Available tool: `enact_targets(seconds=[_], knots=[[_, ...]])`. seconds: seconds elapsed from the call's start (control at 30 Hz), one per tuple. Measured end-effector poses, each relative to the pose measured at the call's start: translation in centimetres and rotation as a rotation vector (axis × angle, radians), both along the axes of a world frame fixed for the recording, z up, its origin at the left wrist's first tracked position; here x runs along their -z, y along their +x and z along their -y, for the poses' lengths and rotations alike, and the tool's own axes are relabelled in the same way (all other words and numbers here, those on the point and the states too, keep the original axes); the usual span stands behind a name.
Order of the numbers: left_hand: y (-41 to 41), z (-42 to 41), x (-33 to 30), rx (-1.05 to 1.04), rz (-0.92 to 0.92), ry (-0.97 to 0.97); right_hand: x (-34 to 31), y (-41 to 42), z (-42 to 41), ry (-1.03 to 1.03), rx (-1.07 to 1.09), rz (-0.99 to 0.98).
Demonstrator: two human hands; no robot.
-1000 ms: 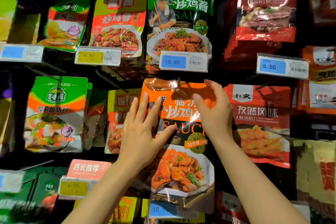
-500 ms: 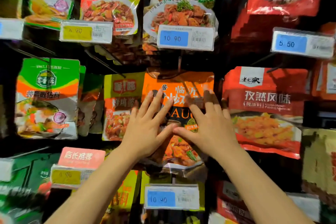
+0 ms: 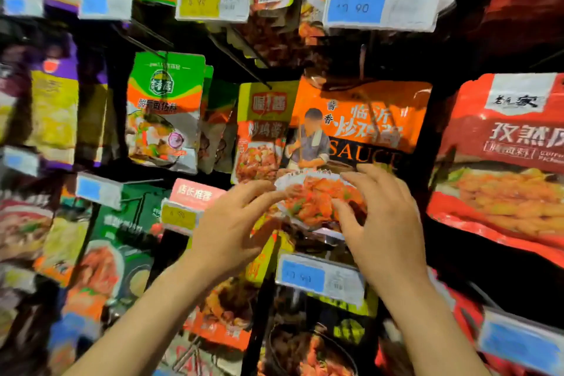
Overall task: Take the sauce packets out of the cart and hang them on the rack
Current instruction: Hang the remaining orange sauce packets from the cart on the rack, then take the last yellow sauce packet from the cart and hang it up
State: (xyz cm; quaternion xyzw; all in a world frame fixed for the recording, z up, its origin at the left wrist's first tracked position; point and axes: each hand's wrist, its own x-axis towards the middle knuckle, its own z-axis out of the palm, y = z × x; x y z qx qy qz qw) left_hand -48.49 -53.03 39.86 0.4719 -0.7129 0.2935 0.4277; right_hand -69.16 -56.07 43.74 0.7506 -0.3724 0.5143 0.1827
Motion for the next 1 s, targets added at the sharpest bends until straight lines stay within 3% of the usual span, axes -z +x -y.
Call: enact_targets(seconds=[0.13,0.27,0.43,0.6,0.73,0.9,1.0], knots=[[1.8,-7.8,3.0,-0.093,-0.148,-0.006,2.7,4.4,-3.6,0.151,-0.454,0.058],[5.3,-16.3,7.8,-0.226,-0.233,0.170,6.3,10.5,-7.7,0.355,-0.753,0.018],[10.3,-29.4,19.4,-0.595,-0.590,0.425,14.7,19.7,-15.6,0.789,-1.009,-0.358],[12.1,-43.0,29.5,-0.923,-0.891,0.654,24.9,28.1,-25.4,1.012,-1.088,-0.826],[13.3,-51.7,35.7,-1.107,-1.021,0.738,32.2,32.6,-33.3,1.209,-1.069,-1.118],[14.0,-58.4,38.9,-1.471,-0.789,0.984,39.3,35.1,-39.4,1.450,-0.910,-1.497],[14.8,-60.2,40.3,-1.555,-0.795,1.009,42.0,35.4,-41.0,1.691,-0.787,-1.485]])
